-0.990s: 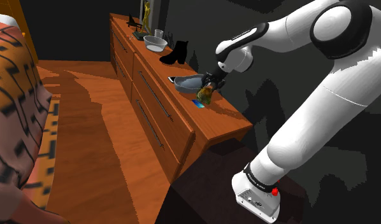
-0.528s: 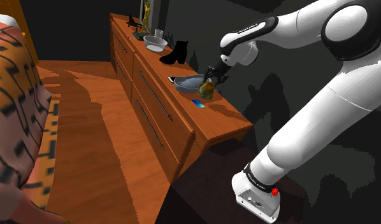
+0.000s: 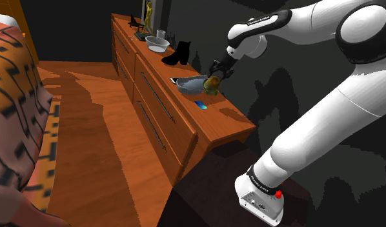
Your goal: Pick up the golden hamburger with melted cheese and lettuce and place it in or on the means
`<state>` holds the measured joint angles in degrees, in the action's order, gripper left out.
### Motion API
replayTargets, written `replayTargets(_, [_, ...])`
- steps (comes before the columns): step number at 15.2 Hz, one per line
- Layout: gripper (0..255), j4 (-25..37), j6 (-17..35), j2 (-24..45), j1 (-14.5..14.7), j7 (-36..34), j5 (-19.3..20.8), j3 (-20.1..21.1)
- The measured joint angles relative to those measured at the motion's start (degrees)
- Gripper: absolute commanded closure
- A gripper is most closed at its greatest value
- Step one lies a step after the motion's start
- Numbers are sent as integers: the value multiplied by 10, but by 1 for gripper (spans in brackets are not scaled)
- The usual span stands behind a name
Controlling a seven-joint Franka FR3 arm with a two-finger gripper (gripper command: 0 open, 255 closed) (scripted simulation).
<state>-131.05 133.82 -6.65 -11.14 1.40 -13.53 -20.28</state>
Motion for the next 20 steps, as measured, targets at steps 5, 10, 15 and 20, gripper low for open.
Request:
replayTargets(5, [255, 21, -38, -20, -3, -16, 16, 2])
replayTargets(10, [255, 45, -73, -33, -4, -30, 28, 5])
replayTargets(15, [255, 119, -112, 4, -2, -29, 18, 1])
replayTargets(20, [255, 267, -158, 119, -6, -14, -24, -6])
